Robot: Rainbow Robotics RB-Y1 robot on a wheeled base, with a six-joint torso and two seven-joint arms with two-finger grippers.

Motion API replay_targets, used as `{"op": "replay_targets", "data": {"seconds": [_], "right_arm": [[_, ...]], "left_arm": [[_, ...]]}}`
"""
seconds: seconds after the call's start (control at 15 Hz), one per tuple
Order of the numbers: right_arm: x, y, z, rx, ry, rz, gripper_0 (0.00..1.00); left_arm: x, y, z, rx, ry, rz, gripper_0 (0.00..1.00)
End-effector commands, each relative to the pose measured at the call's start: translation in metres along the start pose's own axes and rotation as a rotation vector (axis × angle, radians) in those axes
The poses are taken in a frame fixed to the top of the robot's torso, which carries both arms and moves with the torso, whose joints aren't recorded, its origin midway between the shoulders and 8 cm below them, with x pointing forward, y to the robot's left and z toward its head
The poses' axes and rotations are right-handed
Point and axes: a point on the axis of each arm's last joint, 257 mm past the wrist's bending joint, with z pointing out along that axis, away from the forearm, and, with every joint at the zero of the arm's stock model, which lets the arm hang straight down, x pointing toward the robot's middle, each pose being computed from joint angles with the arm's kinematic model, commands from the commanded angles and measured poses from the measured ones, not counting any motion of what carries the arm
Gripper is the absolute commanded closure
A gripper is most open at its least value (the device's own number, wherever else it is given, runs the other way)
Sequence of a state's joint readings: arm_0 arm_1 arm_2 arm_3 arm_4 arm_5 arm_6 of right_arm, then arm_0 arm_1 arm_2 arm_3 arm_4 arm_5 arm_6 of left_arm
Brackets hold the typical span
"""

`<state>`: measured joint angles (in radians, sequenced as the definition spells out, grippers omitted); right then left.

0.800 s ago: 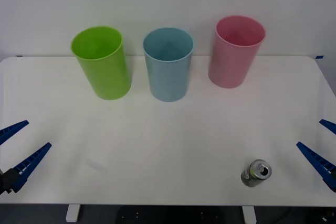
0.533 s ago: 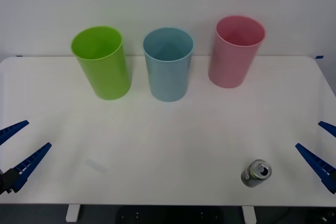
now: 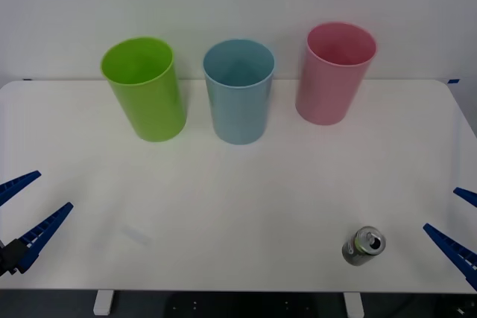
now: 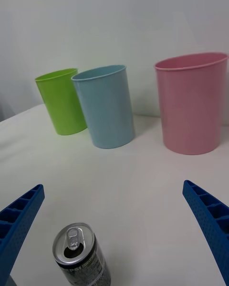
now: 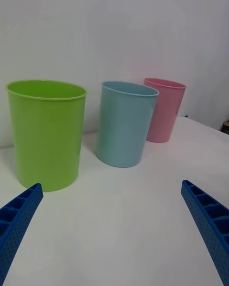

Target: Grasp the object on the table and drop it into the matching bin: aluminum can to the light blue bin, PET bottle to the pink bin.

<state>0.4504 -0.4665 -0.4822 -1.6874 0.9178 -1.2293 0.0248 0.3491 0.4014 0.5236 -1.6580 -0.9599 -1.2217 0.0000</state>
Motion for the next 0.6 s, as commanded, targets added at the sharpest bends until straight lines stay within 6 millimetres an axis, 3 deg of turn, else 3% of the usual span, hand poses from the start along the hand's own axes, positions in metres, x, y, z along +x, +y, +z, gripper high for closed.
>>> {"op": "replay_targets", "data": {"seconds": [0.07, 0.33, 0.6], "right_arm": [[0.006, 0.007, -0.007, -0.011, 0.016, -0.018, 0.00], [0.020, 0.014, -0.016, -0.016, 0.050, -0.090, 0.00], [0.050, 0.012, -0.029, -0.009, 0.090, -0.150, 0.00]], "left_arm": [[0.000, 0.000, 0.000, 0.000, 0.000, 0.000, 0.00], [0.000, 0.000, 0.000, 0.000, 0.000, 0.000, 0.00], [0.000, 0.000, 0.000, 0.000, 0.000, 0.000, 0.00]]}}
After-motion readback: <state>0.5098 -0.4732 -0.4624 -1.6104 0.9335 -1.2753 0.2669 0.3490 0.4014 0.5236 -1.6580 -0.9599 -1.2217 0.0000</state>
